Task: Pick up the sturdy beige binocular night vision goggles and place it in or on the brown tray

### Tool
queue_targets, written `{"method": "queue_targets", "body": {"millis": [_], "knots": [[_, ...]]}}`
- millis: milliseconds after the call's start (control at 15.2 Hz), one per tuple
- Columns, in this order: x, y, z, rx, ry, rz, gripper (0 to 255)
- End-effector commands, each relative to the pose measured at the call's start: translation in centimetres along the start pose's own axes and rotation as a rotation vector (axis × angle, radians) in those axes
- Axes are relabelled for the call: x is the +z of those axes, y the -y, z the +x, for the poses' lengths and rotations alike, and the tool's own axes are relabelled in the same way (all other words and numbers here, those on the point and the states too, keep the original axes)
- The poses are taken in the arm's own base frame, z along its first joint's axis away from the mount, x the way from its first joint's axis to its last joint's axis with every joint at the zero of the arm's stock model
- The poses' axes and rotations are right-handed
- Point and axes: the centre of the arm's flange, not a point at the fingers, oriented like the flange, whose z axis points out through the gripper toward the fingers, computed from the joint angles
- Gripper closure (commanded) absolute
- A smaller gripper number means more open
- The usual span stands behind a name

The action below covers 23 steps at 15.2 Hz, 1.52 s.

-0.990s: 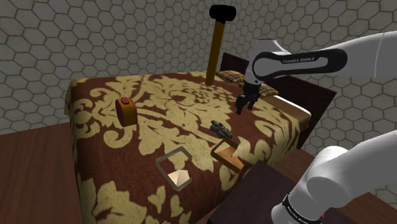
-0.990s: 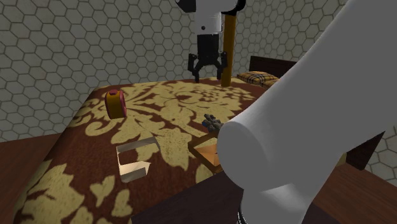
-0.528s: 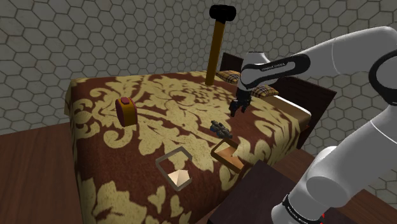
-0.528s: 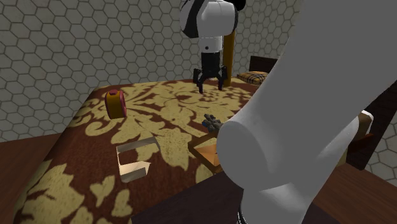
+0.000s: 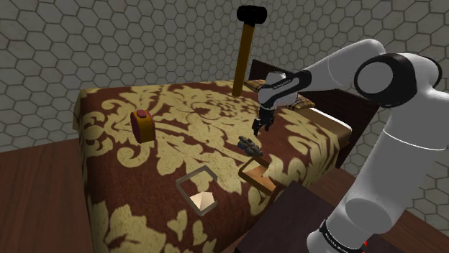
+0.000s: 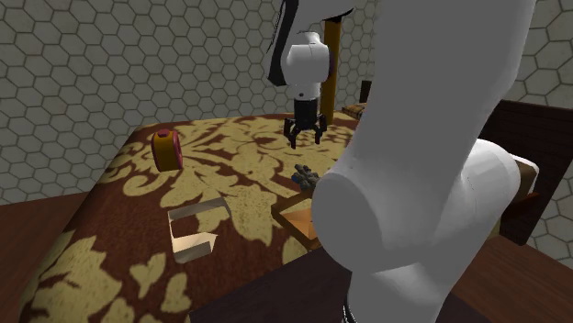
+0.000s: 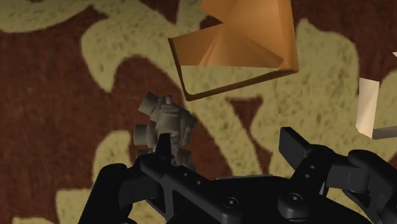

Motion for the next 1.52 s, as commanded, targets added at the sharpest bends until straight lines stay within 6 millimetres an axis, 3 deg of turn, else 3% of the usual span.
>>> {"method": "queue_targets", "body": {"millis": [0, 792, 1320, 1452], "knots": [[1.6, -1.0, 1.6, 0.0, 0.001, 0.0, 0], [12.5, -7.1, 11.4, -0.001, 0.006, 0.004, 0], [16.7, -7.2, 11.6, -0.001, 0.006, 0.004, 0], [16.7, -7.2, 11.6, -0.001, 0.006, 0.004, 0]]}}
